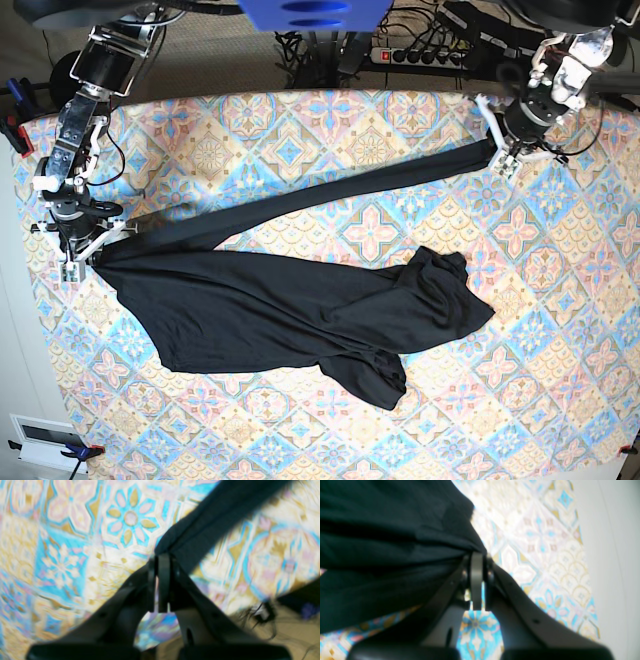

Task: Layout the t-shirt on the table in an organized manner, then fold the t-shirt properly
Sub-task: 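Lay the sleeve flat and open the left gripper, then lower the left gripper onto the shirt body and grasp fabric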

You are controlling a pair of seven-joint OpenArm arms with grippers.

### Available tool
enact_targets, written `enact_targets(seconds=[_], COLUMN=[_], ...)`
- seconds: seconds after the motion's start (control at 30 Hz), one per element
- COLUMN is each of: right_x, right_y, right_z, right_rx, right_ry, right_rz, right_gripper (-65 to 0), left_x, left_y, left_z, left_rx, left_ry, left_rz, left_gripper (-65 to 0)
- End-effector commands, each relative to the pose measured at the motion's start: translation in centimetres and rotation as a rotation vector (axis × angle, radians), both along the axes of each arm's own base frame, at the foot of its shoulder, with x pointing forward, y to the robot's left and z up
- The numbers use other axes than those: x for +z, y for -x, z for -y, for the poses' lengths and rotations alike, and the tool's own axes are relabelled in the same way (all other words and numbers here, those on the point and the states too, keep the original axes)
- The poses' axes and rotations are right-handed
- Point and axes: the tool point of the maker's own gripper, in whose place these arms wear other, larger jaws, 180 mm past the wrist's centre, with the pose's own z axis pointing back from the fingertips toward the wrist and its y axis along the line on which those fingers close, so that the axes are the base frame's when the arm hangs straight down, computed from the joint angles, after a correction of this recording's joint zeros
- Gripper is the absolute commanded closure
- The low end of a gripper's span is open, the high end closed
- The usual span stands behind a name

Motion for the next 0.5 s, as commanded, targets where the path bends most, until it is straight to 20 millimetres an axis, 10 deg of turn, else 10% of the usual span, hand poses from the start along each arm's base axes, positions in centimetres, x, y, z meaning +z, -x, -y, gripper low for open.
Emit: enact_targets(seconds=[0.0, 0.47], right_x=[1.4, -2.4], right_y=[-0.2, 2.0], right_z=[1.2, -1.2], right_rx=[-0.012, 0.085], right_ry=[0.056, 0.127], right_rz=[0.026, -0.113], right_gripper=[0.0, 0.0], left_x=[0.4, -1.4], left_y=[0.2, 4.5], left_z=[-0.7, -2.5], left_rx=[-0.021, -0.049], left_ry=[-0.031, -0.116], left_rz=[0.0, -0.159], left_gripper=[0.0, -1.1])
